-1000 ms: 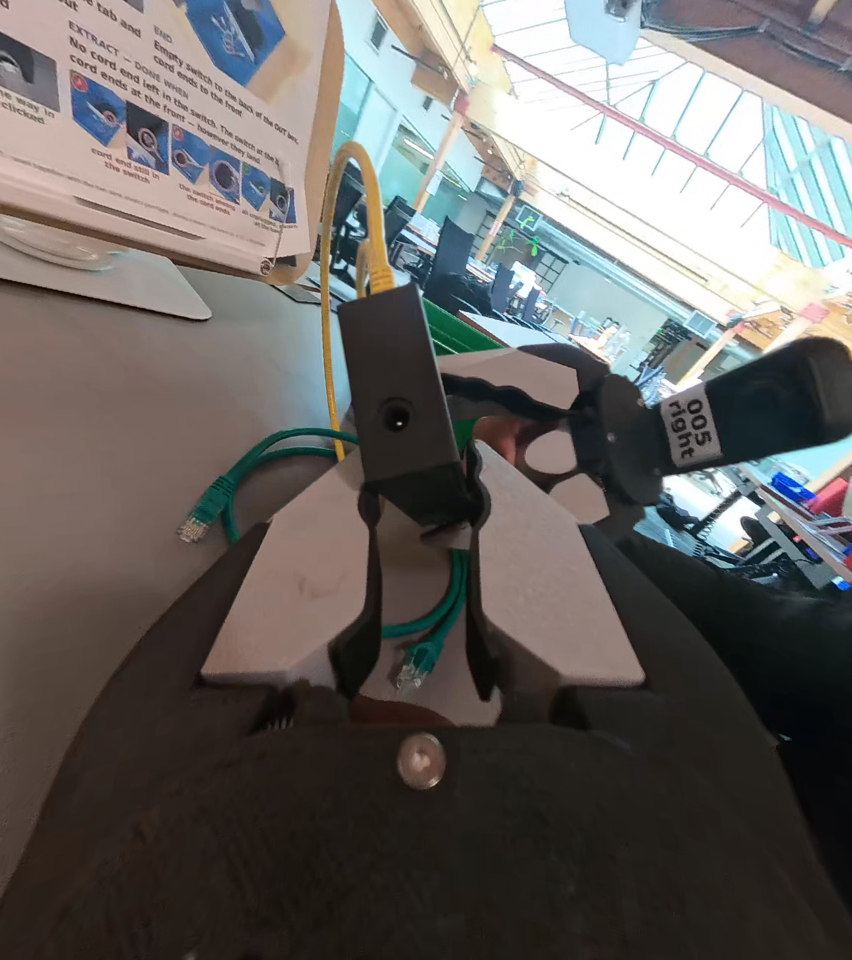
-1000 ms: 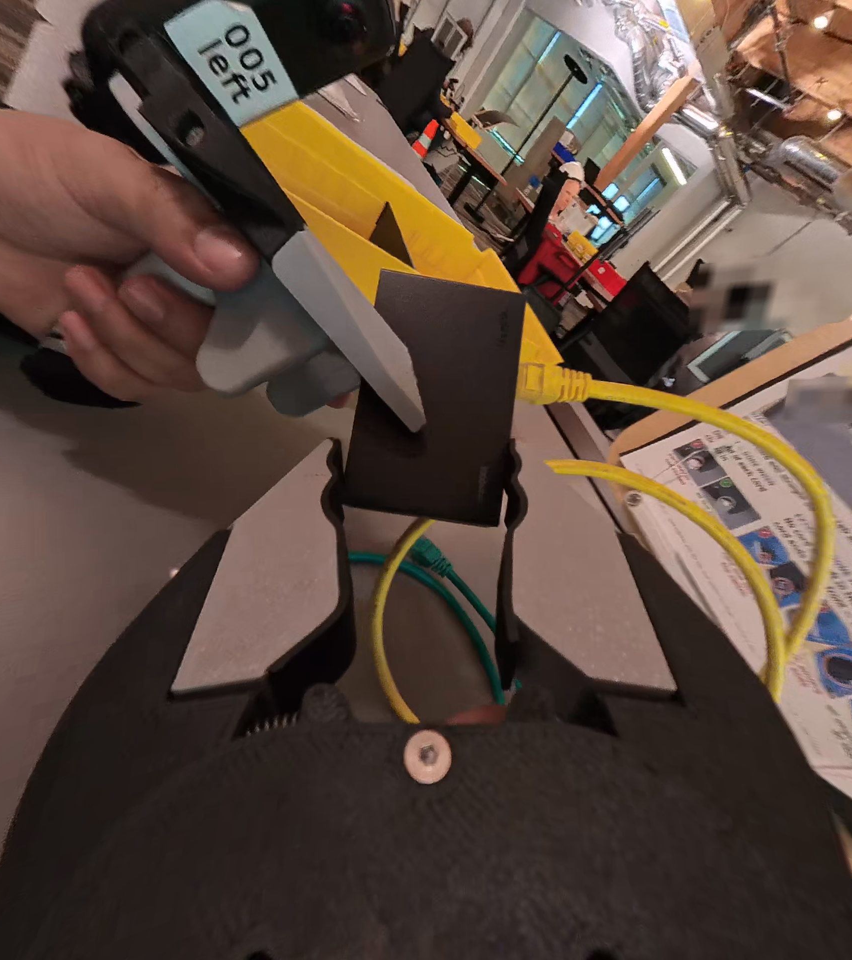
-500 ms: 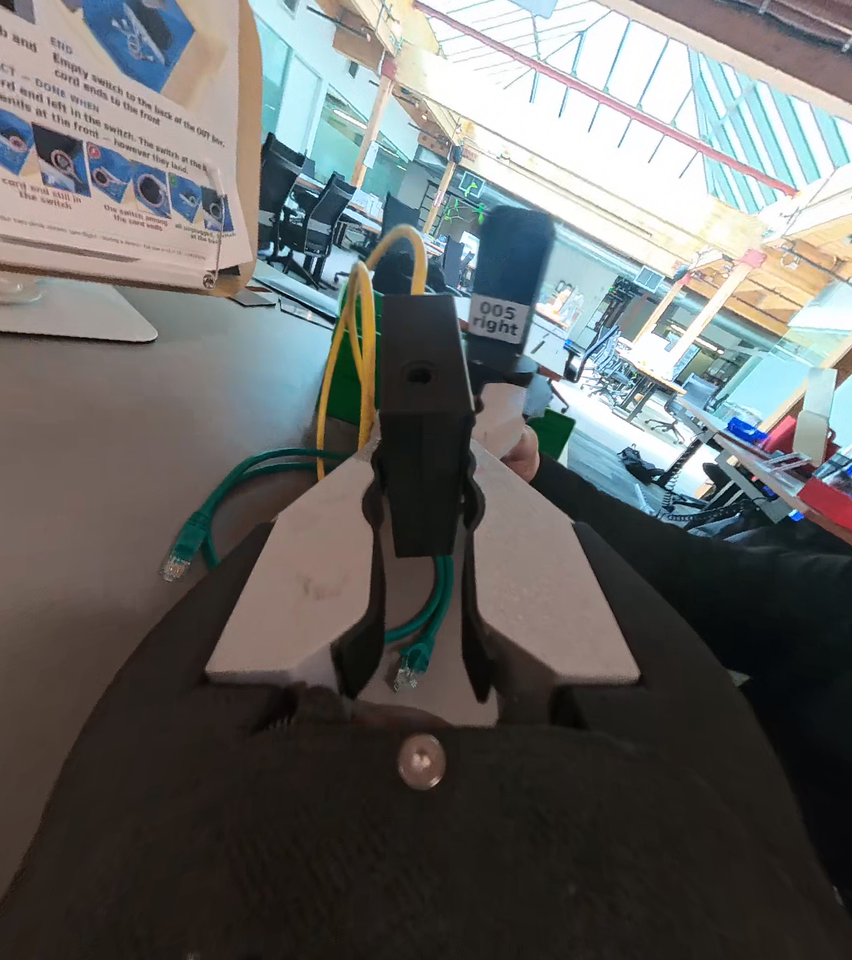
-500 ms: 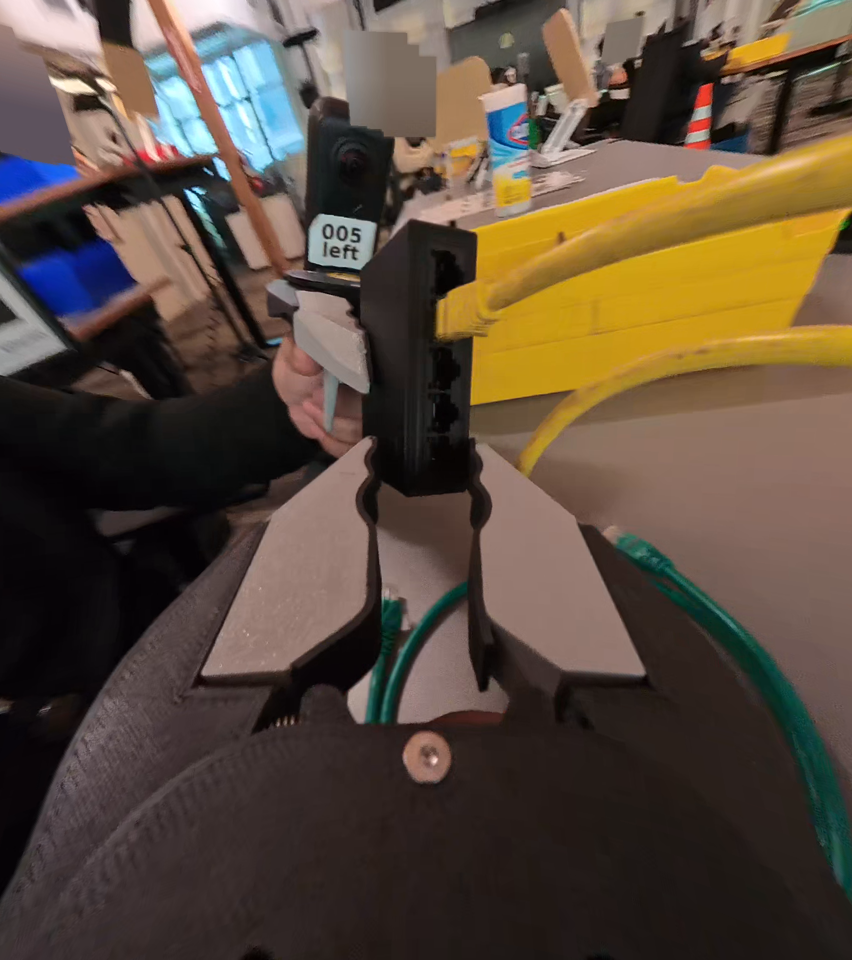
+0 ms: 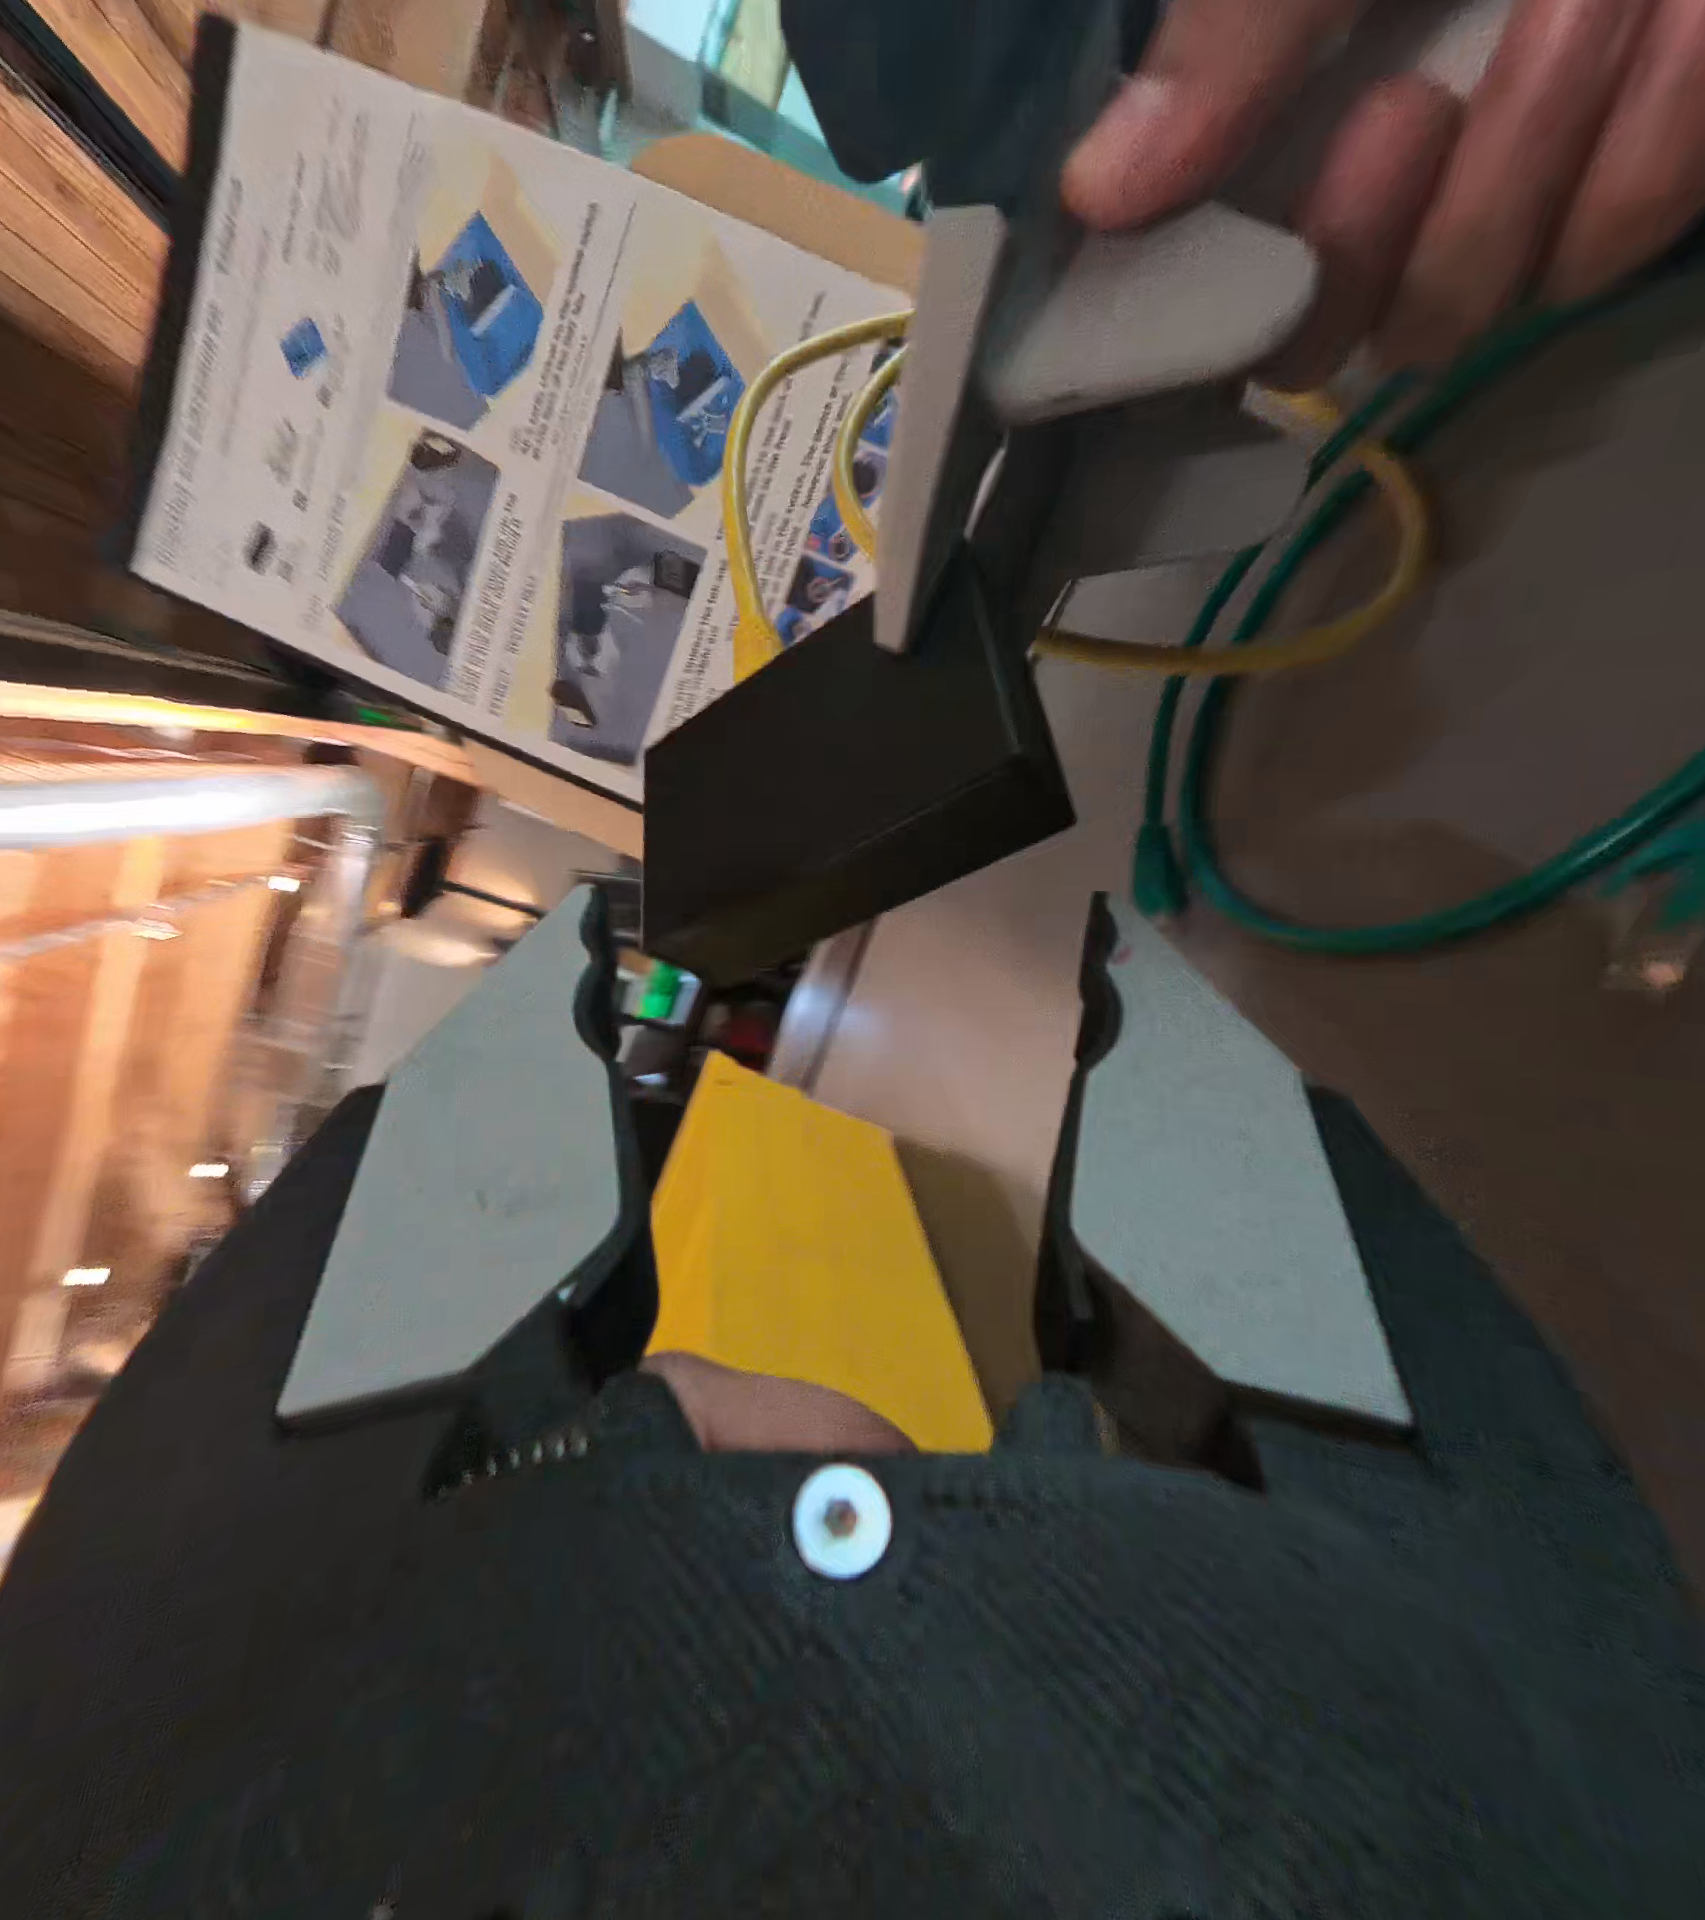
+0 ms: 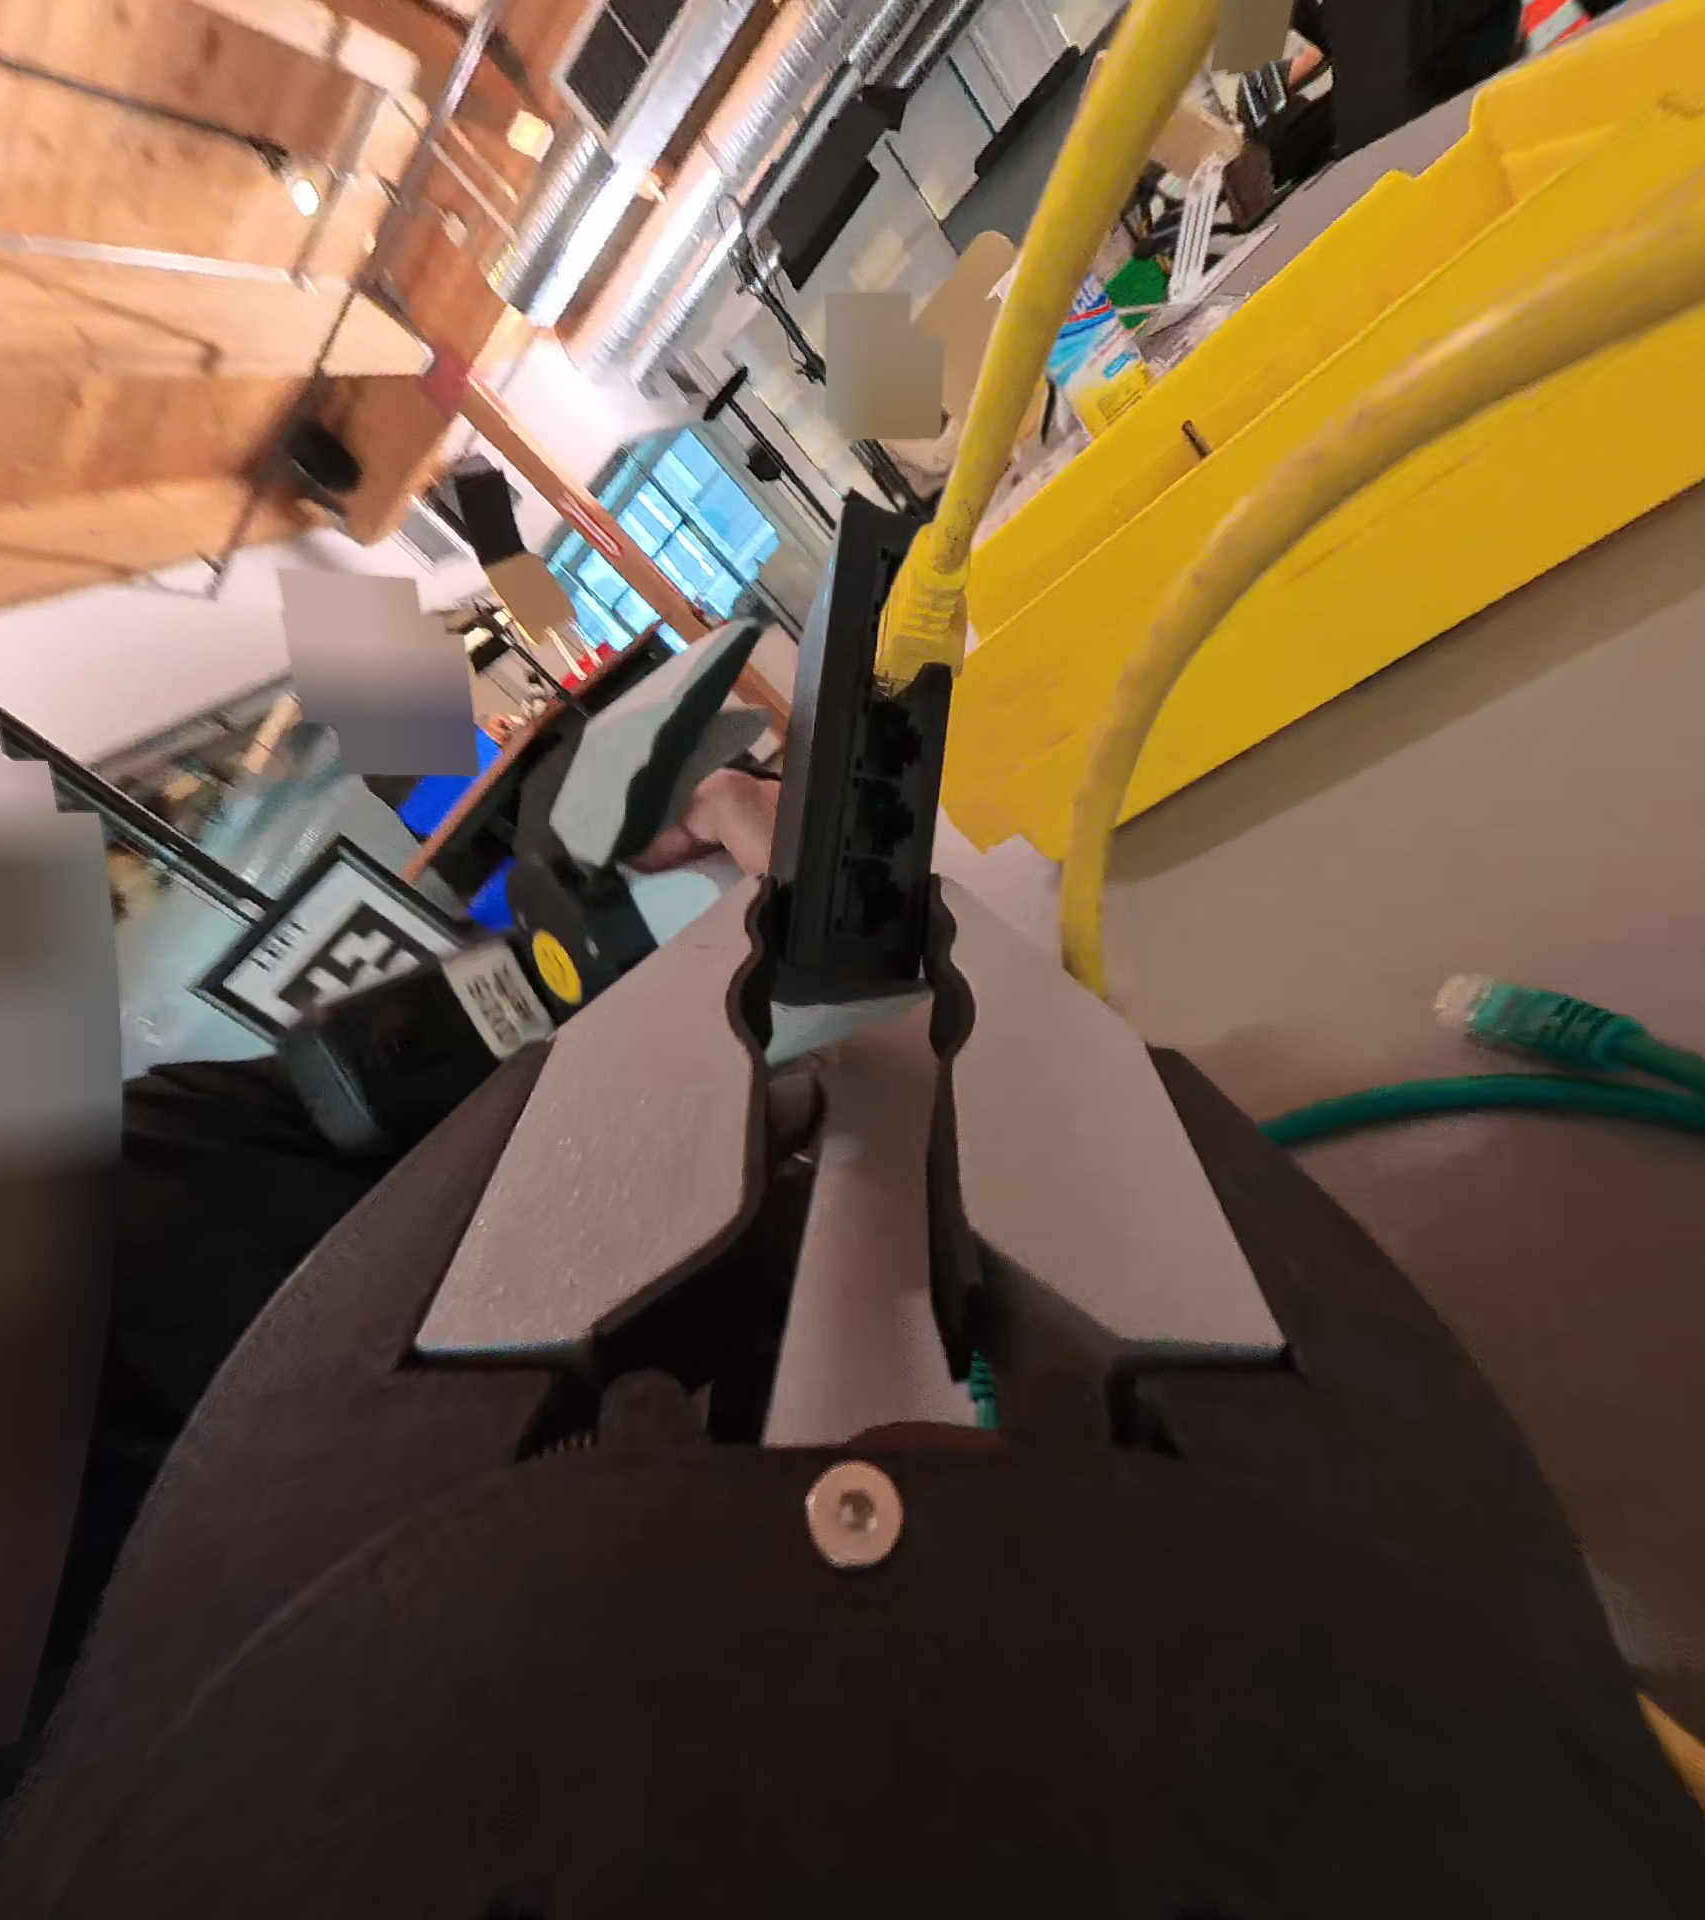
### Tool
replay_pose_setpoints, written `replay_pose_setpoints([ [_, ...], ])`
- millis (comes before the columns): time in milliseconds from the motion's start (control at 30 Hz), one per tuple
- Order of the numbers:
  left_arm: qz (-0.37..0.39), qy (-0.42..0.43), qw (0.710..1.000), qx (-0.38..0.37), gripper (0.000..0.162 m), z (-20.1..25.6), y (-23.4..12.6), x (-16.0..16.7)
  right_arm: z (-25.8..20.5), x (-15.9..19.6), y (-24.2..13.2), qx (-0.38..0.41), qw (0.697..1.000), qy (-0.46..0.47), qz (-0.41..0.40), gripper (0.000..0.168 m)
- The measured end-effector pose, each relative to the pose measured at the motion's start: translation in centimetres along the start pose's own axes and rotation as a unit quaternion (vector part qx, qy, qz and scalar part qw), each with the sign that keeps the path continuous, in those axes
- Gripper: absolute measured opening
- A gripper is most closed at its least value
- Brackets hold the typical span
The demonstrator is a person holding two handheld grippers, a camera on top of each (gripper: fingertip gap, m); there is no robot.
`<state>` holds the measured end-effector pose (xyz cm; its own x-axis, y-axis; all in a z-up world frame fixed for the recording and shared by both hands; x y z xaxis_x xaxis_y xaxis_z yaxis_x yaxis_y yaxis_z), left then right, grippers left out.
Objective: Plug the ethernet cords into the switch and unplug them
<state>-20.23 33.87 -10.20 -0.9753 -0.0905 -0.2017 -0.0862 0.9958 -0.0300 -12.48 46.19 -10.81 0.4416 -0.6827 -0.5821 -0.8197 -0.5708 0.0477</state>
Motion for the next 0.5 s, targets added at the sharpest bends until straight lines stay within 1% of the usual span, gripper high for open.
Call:
replay_pose_setpoints([
  [33, -0.006, 0.039, 0.999, -0.017, 0.091, 0.5, 0.3, -0.5, 0.1, 0.0, 0.0, -0.007, 1.000, 0.018, 0.004, 0.024],
  [67, -0.005, 0.064, 0.997, -0.034, 0.089, 0.9, 0.5, -1.1, 0.2, 0.1, 0.1, -0.015, 0.999, 0.034, 0.008, 0.024],
  [167, -0.037, 0.120, 0.987, -0.096, 0.061, 1.4, 1.9, -1.4, 0.3, 0.5, 0.4, -0.050, 0.996, 0.076, 0.010, 0.023],
  [200, -0.038, 0.132, 0.984, -0.117, 0.046, 1.3, 2.4, -1.3, 0.3, 0.7, 0.6, -0.051, 0.995, 0.081, 0.006, 0.024],
  [233, -0.034, 0.139, 0.982, -0.121, 0.043, 1.3, 2.7, -1.1, 0.4, 0.8, 0.7, -0.046, 0.996, 0.080, 0.007, 0.024],
  [333, -0.012, 0.134, 0.982, -0.132, 0.036, 1.2, 3.2, -0.7, 0.3, 0.4, 0.6, -0.023, 0.998, 0.056, 0.021, 0.027],
  [400, 0.015, 0.079, 0.990, -0.119, 0.029, 0.9, 3.2, -0.3, -0.2, 0.1, 0.3, -0.016, 0.999, 0.023, 0.030, 0.031],
  [433, 0.018, 0.046, 0.992, -0.116, 0.028, 0.4, 3.3, 0.2, -0.6, -0.2, -0.1, -0.014, 0.999, 0.001, 0.037, 0.023],
  [467, 0.017, 0.020, 0.992, -0.122, 0.027, -0.2, 3.4, 0.8, -1.0, -0.5, -0.6, -0.009, 0.999, -0.022, 0.046, 0.021],
  [500, 0.018, -0.007, 0.992, -0.129, 0.027, -0.9, 3.4, 1.4, -1.2, -0.9, -1.2, 0.009, 0.997, -0.048, 0.054, 0.027],
])
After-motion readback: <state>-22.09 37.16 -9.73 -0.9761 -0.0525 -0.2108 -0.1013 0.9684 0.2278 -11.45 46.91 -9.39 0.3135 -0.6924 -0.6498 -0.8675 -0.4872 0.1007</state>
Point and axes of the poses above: each gripper's, where its closed fingertips meet, y out along the fingers, x out of its underside, z = x × y across the jaws, the point moved 7 cm from there along -y, back along the fingers, and after that the axes turned 12 degrees about y, right-handed, at the moved point
